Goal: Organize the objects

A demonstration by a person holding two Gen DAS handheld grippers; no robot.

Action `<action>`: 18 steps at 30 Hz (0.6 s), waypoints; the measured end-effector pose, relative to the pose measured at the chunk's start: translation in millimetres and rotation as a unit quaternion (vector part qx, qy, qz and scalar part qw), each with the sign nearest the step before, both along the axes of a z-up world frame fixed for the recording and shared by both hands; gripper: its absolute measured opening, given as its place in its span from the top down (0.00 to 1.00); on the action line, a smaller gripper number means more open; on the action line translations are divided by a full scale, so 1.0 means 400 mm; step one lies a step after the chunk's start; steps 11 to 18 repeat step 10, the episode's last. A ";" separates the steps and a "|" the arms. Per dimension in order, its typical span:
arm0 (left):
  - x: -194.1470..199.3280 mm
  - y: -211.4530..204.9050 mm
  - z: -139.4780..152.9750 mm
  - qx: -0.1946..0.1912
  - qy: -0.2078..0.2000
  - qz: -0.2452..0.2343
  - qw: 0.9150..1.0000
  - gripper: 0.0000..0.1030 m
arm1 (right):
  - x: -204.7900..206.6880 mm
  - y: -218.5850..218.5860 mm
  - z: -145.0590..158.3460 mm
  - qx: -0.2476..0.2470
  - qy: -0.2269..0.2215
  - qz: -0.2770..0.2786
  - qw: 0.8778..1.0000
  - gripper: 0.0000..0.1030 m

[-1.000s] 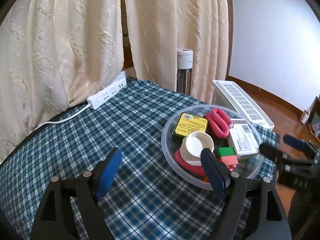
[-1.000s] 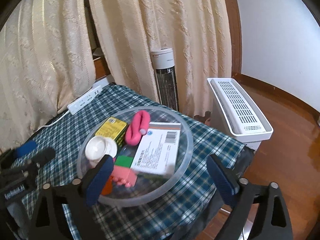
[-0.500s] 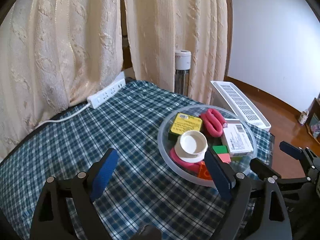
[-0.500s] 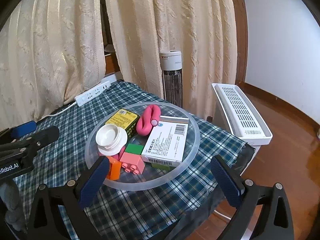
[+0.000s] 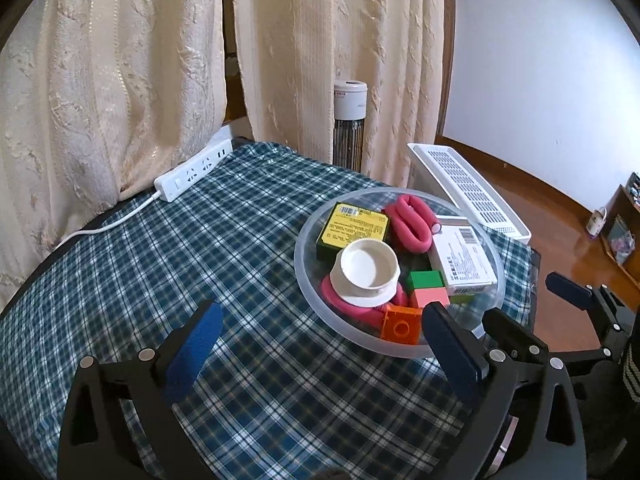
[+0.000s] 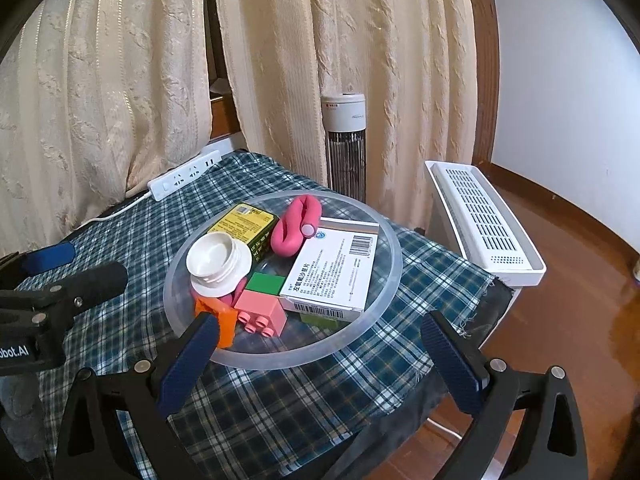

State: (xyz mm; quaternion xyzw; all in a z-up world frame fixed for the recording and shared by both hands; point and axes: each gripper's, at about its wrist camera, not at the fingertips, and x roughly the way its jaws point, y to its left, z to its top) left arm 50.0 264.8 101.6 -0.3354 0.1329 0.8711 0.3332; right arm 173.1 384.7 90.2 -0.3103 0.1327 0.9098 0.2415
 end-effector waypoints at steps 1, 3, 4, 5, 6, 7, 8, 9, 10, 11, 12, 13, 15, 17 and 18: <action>0.000 0.001 -0.002 -0.001 0.000 0.001 1.000 0.03 | 0.001 0.000 -0.002 -0.001 0.000 -0.001 1.000 0.01; 0.001 0.001 -0.003 -0.003 0.004 0.002 1.000 0.03 | 0.001 0.003 -0.005 -0.002 -0.001 -0.002 1.000 0.01; 0.002 0.000 -0.003 -0.004 0.007 0.002 1.000 0.03 | 0.001 0.004 -0.005 -0.003 -0.001 -0.003 1.000 0.01; 0.003 0.000 -0.002 -0.005 0.011 0.002 1.000 0.03 | 0.001 0.005 -0.006 -0.004 -0.001 -0.004 1.000 0.01; 0.005 0.001 -0.002 -0.007 0.012 0.002 1.000 0.03 | 0.001 0.006 -0.007 -0.005 -0.001 -0.004 1.000 0.01; 0.005 0.001 -0.001 -0.007 0.013 0.002 1.000 0.03 | 0.000 0.006 -0.007 -0.005 -0.001 -0.005 1.000 0.01; 0.006 0.002 -0.001 -0.008 0.012 0.002 1.000 0.03 | -0.001 0.007 -0.008 -0.006 -0.001 -0.005 1.000 0.01; 0.006 0.002 -0.002 -0.008 0.012 0.003 1.000 0.03 | -0.001 0.007 -0.008 -0.006 -0.001 -0.004 1.000 0.01; 0.006 0.001 -0.001 -0.010 0.013 0.005 1.000 0.03 | -0.002 0.007 -0.007 -0.007 -0.001 -0.003 1.000 0.01; 0.006 0.001 -0.001 -0.010 0.013 0.005 1.000 0.03 | -0.002 0.007 -0.007 -0.007 -0.001 -0.003 1.000 0.01; 0.006 0.001 -0.001 -0.010 0.013 0.005 1.000 0.03 | -0.002 0.007 -0.007 -0.007 -0.001 -0.003 1.000 0.01; 0.006 0.001 -0.001 -0.010 0.013 0.005 1.000 0.03 | -0.002 0.007 -0.007 -0.007 -0.001 -0.003 1.000 0.01; 0.006 0.001 -0.001 -0.010 0.013 0.005 1.000 0.03 | -0.002 0.007 -0.007 -0.007 -0.001 -0.003 1.000 0.01; 0.006 0.001 -0.001 -0.010 0.013 0.005 1.000 0.03 | -0.002 0.007 -0.007 -0.007 -0.001 -0.003 1.000 0.01; 0.006 0.001 -0.001 -0.010 0.013 0.005 1.000 0.03 | -0.002 0.007 -0.007 -0.007 -0.001 -0.003 1.000 0.01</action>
